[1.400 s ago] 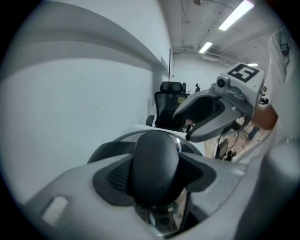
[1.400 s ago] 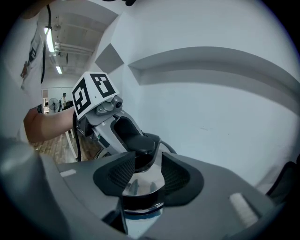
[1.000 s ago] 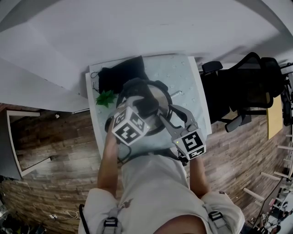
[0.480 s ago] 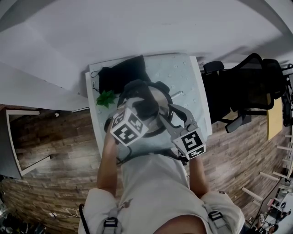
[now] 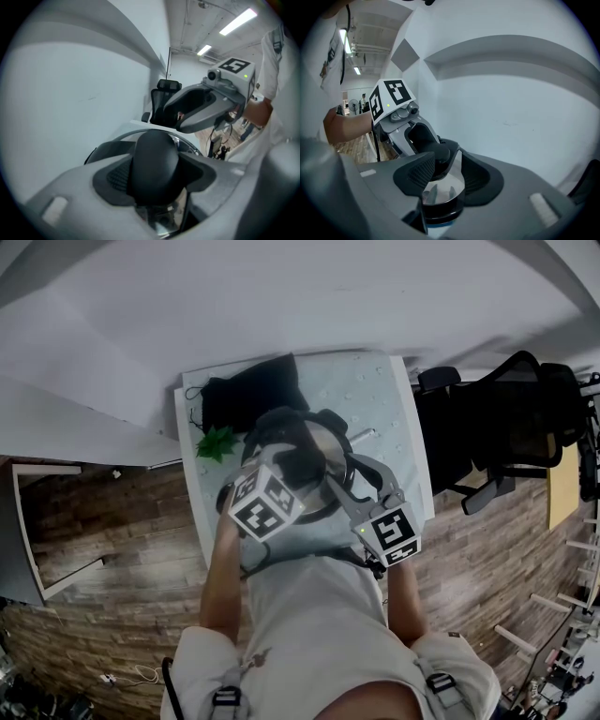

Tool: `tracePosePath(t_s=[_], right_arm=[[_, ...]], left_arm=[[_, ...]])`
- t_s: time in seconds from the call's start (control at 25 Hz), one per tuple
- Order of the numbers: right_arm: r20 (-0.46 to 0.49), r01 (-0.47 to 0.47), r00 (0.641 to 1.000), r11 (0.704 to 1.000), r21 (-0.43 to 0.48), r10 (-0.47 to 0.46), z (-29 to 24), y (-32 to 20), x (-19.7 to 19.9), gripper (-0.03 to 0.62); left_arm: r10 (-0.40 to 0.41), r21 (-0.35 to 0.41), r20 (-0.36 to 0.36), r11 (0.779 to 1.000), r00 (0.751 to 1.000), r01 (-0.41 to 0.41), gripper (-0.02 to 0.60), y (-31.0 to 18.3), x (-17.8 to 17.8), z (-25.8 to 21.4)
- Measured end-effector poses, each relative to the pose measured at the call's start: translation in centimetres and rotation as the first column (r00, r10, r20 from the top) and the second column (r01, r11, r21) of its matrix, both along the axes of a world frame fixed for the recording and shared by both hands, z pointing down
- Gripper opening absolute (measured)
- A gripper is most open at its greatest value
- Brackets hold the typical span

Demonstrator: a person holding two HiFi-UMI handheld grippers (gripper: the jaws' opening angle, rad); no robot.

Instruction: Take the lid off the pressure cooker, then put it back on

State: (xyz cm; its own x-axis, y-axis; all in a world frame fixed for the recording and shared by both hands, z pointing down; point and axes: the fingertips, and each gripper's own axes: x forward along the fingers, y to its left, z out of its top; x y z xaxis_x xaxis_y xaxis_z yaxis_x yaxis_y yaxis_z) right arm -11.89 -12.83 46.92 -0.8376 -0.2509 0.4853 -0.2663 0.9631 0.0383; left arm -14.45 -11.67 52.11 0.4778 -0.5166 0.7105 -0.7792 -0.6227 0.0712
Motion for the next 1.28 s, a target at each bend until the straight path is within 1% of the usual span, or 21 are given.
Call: tracePosePath(t_s=[0.16,0.36,0.52,0.88,1.08,1.28], right_arm=[[0.003,0.006,1.000,1.000,-0.002,-0.006,0.1,0.0,-0.3,0.176],[0.004,0.007,1.000,1.000,-0.006,-0.007,0.2,-0.1,-0.1,0.176],[0.004,0.014,1.000,1.000,-0.009,-0.014,0.3,0.1,0.0,0.176],[0.005,0.026,1.000,1.000,-0.011,-0.026,0.5,0.5,0.0,0.176],[0.007,0.023,1.000,1.000,-0.013,-0.023,0.8,0.6,0.2,0.176],[0.014,0.015,1.000,1.000,-0.018,-0.015,1.1,0.6,0.5,0.176]], left_arm=[[-0.014,-0.003,0.007,1.000,1.000,0.014,0.275,-0.2,0.3,1.0],[-0.020,0.002,0.003,1.000,1.000,0.020,0.276,-0.4,0.3,1.1],[-0.045,0.004,0.004,0.999,0.999,0.045,0.276,-0.3,0.3,0.9],[-0.150,-0.007,0.010,0.989,0.989,0.150,0.276,-0.5,0.0,1.0],[-0.222,-0.006,0.013,0.975,0.975,0.222,0.276,-0.6,-0.2,1.1],[-0.291,-0.002,0.011,0.957,0.957,0.291,0.276,-0.7,-0.5,1.0]])
